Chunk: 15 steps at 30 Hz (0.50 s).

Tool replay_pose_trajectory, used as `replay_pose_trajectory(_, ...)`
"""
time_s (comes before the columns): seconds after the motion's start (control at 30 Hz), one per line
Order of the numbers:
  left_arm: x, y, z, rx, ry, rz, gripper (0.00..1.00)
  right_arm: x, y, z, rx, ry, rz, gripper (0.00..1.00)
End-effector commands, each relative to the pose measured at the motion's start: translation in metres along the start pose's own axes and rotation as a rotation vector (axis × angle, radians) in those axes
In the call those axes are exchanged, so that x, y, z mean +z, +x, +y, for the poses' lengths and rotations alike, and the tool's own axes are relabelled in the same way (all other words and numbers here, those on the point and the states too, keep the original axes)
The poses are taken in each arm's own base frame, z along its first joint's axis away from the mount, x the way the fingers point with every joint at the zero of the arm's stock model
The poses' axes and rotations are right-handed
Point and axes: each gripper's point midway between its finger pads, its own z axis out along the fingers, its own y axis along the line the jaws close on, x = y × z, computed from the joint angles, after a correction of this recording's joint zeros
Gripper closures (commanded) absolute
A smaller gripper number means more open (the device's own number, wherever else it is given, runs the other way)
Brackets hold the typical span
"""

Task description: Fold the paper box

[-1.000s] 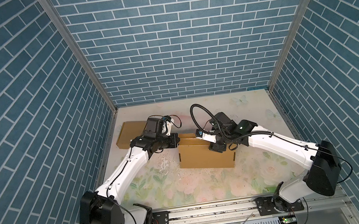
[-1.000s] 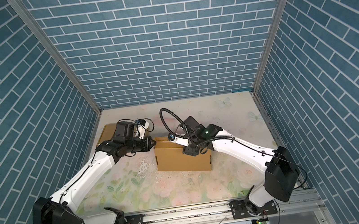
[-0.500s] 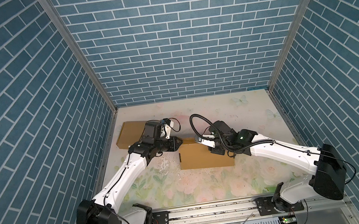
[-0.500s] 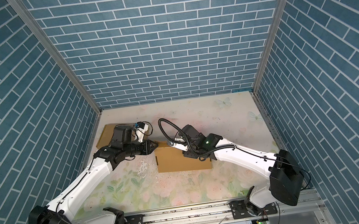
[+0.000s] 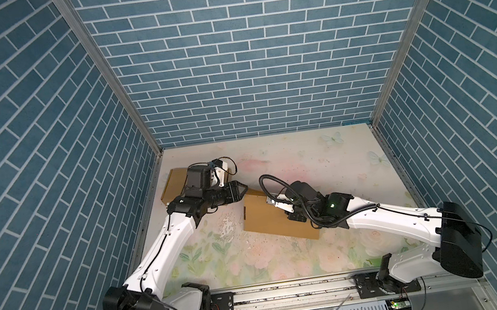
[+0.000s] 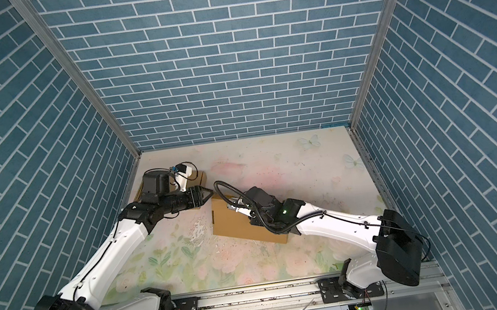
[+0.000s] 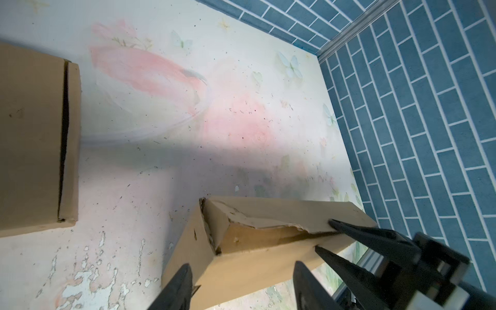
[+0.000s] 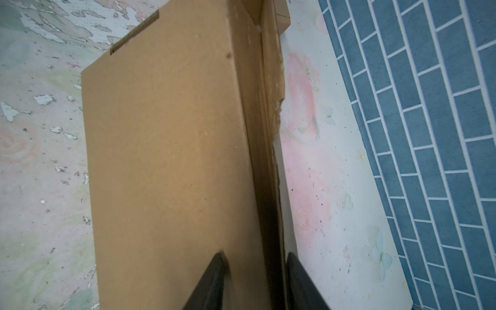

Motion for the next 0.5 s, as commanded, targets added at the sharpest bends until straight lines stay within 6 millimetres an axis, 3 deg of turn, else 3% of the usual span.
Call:
replay_pose_trajectory(0.0,0.002,-0.015,-0.005,0.006,0.005,-0.027,0.37,0.006,0.028,0.023,-0.028,-0.019,0.096,0.62)
replay_pose_trajectory(0.17,0.014,-0.011,0.010,0.000,-0.042,0.010,0.37,0.006,0.027,0.028,-0.056,0.002,0.106,0.62)
replay_pose_trajectory(0.47,0.019,-0.013,0.009,-0.033,-0.022,0.005,0.38,0.007,0.020,0.032,-0.081,0.060,0.102,0.65)
